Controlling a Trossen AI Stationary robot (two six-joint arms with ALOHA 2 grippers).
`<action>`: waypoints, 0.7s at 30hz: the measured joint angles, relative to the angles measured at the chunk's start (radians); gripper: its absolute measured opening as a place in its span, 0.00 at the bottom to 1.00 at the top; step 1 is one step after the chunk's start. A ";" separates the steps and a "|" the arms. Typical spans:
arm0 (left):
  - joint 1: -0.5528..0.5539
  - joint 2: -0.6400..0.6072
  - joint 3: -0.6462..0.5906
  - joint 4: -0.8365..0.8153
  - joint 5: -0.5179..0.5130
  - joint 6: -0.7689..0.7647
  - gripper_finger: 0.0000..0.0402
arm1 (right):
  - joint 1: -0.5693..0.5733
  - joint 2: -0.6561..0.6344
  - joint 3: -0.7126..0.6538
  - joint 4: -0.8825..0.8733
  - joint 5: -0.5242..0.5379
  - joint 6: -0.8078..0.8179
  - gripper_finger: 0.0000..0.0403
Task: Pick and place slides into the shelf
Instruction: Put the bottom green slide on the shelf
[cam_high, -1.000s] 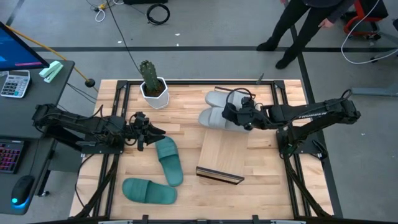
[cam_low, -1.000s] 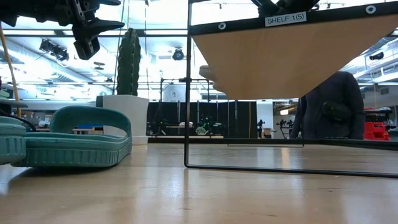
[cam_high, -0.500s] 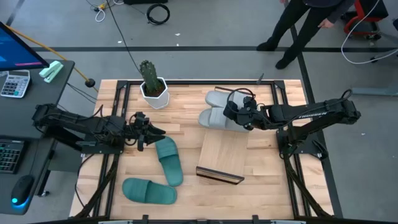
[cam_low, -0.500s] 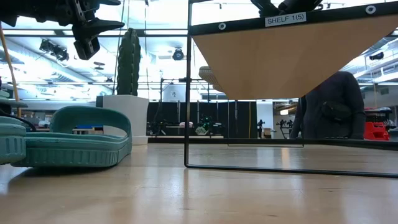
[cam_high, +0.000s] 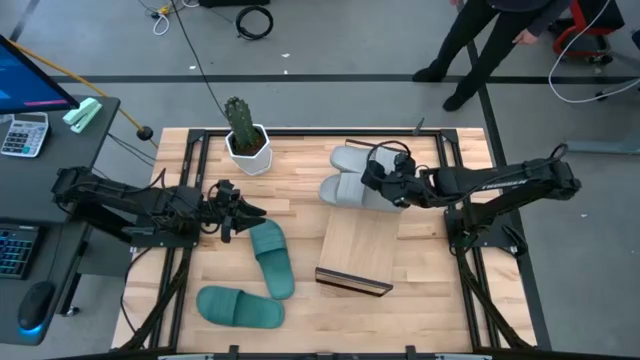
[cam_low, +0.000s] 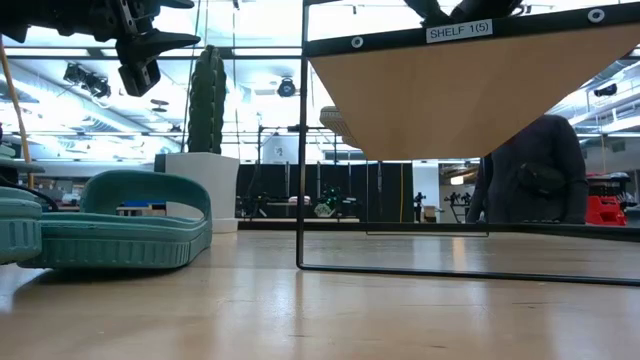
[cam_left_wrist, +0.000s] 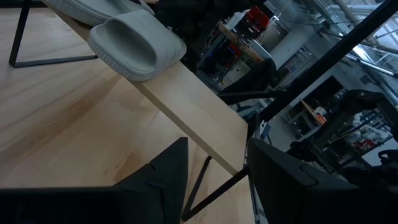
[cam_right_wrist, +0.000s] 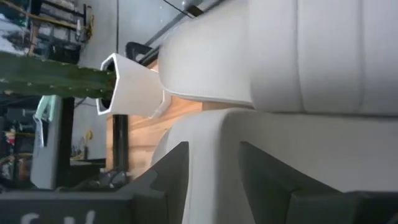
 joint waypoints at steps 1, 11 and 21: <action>0.000 0.000 0.000 0.000 0.000 -0.009 0.43 | 0.000 -0.010 0.008 -0.009 0.011 -0.021 0.36; 0.000 0.000 0.000 -0.004 0.026 -0.064 0.43 | 0.001 -0.137 0.136 -0.284 0.024 -0.179 0.36; -0.027 0.000 0.000 -0.007 0.071 -0.146 0.43 | 0.148 -0.174 0.157 -0.532 -0.040 -0.119 0.36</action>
